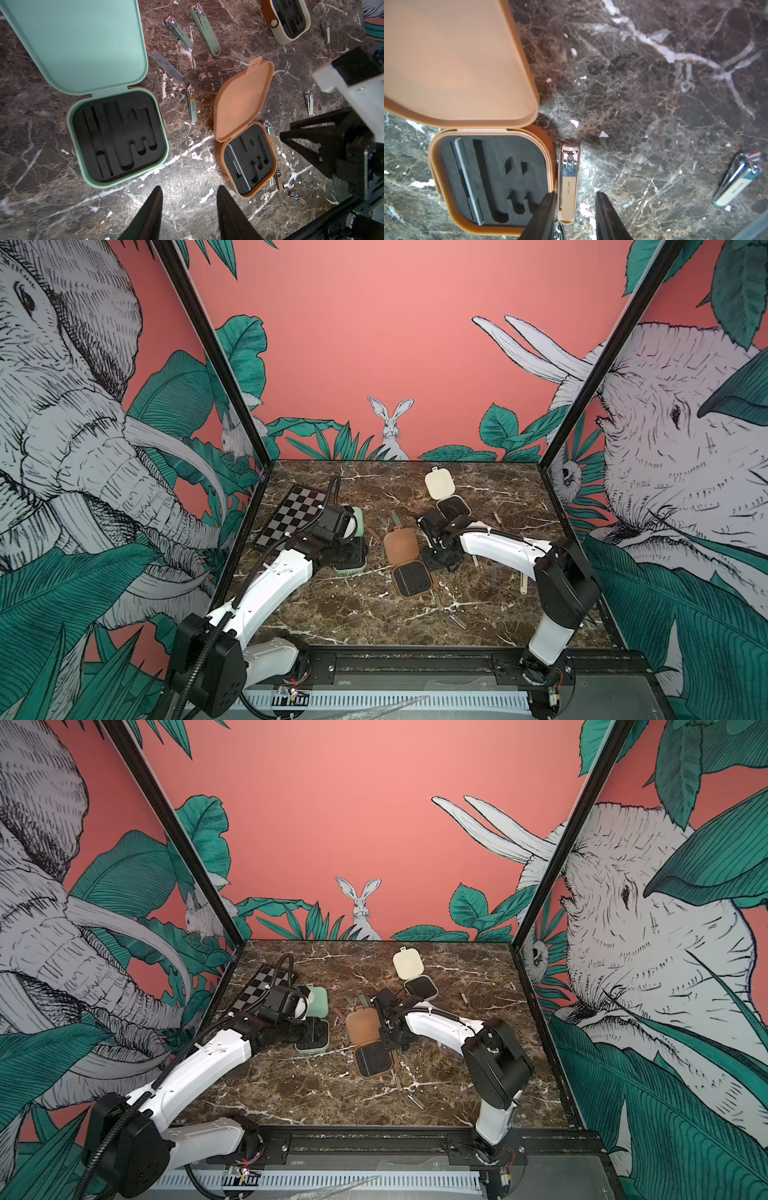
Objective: Organize nail clipper sets
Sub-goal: Adjust the nail clipper at the center of the board.
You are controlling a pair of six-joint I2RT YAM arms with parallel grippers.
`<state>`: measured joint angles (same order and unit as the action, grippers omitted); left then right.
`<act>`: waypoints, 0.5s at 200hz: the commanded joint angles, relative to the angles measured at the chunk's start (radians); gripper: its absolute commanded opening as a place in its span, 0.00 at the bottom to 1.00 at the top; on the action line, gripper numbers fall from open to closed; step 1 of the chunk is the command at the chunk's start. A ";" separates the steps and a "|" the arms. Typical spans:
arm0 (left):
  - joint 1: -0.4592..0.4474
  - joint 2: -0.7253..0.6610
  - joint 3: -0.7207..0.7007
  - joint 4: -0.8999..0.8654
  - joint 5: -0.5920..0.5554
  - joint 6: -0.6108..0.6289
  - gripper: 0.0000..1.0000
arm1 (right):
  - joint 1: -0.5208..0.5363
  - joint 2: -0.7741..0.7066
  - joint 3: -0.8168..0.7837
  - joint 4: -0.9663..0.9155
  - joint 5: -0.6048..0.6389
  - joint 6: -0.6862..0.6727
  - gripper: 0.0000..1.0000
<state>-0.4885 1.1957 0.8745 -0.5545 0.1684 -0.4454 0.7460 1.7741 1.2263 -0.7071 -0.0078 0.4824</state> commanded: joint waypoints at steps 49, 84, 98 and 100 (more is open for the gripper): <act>-0.002 -0.020 -0.016 -0.007 0.002 -0.008 0.45 | -0.005 0.060 0.019 -0.003 0.009 -0.018 0.34; -0.002 -0.023 -0.018 -0.008 0.000 -0.007 0.45 | -0.005 0.089 0.027 0.001 -0.011 -0.025 0.34; -0.003 -0.024 -0.019 -0.009 -0.002 -0.006 0.46 | -0.006 0.102 0.029 0.007 -0.021 -0.025 0.34; -0.003 -0.025 -0.020 -0.010 -0.003 -0.006 0.46 | -0.005 0.104 0.030 0.007 -0.021 -0.026 0.34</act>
<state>-0.4885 1.1957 0.8742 -0.5549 0.1684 -0.4454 0.7452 1.8519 1.2312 -0.6991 -0.0147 0.4664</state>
